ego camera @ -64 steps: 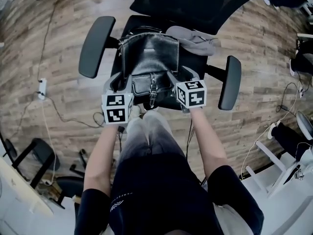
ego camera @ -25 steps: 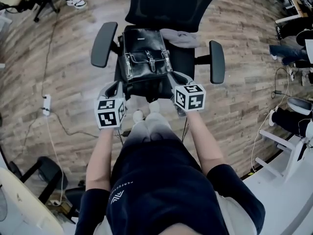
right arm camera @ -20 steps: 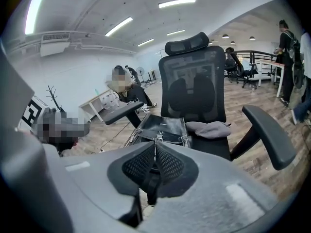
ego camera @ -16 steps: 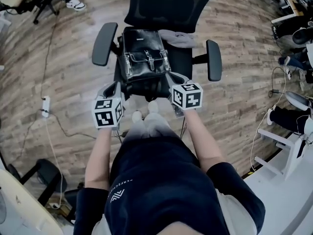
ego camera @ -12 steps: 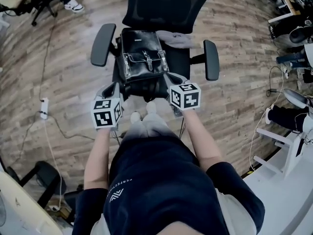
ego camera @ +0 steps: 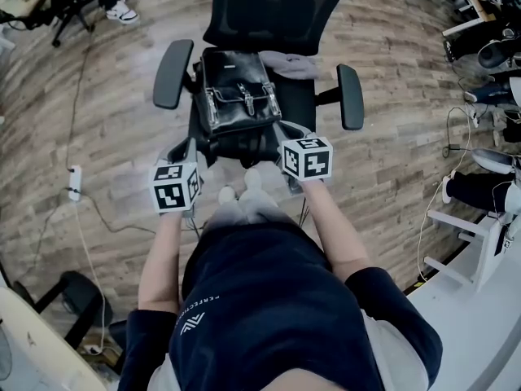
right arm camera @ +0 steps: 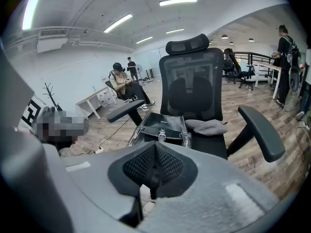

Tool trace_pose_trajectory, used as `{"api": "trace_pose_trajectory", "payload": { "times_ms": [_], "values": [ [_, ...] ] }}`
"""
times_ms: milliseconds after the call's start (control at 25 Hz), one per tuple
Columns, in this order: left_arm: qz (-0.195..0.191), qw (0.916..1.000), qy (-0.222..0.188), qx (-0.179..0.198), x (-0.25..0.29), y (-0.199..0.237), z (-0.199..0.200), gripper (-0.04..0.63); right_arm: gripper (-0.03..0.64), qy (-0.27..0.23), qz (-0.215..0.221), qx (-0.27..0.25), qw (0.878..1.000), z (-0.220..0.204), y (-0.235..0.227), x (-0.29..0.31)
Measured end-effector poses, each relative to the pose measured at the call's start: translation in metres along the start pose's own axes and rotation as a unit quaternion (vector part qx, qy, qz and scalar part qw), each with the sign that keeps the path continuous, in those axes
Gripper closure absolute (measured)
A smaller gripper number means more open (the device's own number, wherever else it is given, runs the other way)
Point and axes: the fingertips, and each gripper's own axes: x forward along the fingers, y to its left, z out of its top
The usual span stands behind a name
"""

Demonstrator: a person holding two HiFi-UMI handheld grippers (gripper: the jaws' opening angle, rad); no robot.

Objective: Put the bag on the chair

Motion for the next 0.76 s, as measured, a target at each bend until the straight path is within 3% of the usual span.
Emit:
{"api": "trace_pose_trajectory", "payload": {
  "times_ms": [760],
  "values": [
    [-0.009, 0.9999, 0.006, -0.004, -0.016, 0.022, -0.016, 0.577, 0.615, -0.006, -0.014, 0.004, 1.0, 0.0, 0.021, -0.002]
  ]
}}
